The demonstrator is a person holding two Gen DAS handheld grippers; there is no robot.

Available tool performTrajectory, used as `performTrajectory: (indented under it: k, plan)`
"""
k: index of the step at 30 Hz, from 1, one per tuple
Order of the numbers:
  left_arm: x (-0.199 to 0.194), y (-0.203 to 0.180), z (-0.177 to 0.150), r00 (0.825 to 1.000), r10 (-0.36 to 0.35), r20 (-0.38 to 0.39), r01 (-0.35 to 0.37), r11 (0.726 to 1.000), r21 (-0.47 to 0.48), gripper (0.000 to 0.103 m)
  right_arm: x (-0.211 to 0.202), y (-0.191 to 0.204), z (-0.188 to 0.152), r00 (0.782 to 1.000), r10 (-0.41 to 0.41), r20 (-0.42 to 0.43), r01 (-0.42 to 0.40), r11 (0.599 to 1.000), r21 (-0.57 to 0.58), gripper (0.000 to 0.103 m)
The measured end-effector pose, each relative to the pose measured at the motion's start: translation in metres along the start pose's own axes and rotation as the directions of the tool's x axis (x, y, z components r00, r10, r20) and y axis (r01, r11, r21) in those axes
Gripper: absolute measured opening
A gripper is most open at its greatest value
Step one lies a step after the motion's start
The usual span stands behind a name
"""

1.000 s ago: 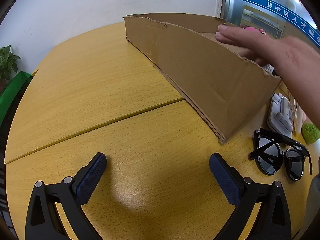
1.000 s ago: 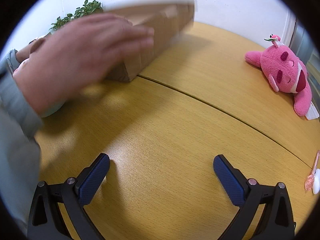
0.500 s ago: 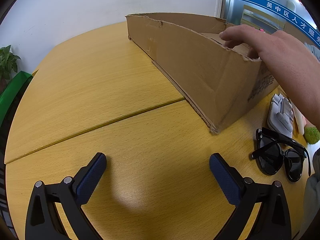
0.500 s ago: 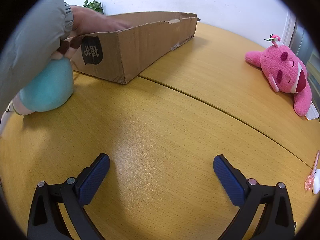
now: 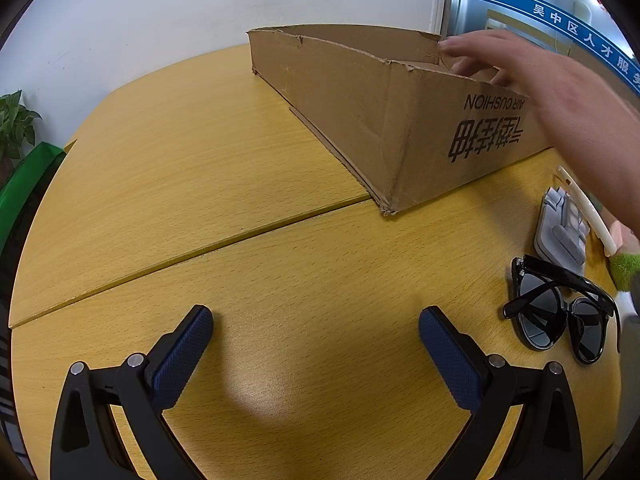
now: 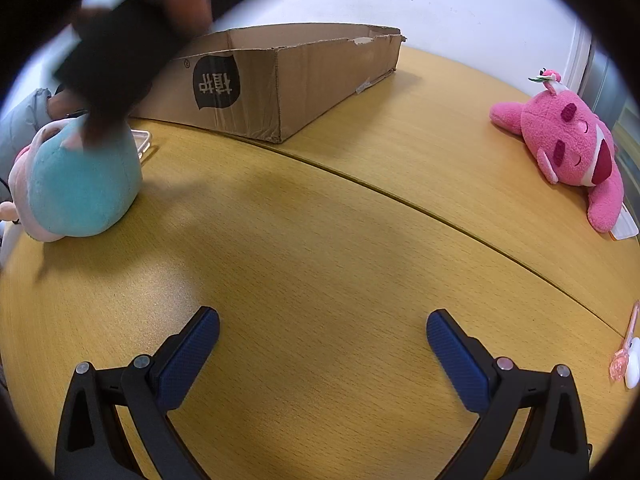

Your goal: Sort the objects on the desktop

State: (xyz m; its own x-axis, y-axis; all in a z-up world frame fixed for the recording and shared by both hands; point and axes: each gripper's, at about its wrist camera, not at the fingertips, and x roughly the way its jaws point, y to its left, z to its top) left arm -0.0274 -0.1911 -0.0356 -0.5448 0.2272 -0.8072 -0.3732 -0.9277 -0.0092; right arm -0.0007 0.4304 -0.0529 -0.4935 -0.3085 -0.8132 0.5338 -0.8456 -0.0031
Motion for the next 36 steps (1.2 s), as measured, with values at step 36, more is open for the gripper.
performTrajectory:
  k: [36]
  plan:
    - [0.001, 0.0029, 0.0047, 1.0, 0.003, 0.0, -0.003, 1.0, -0.003, 0.103, -0.0018, 0.0026, -0.0011, 1.0, 0.0, 0.0, 0.0, 1.0, 0.0, 0.103]
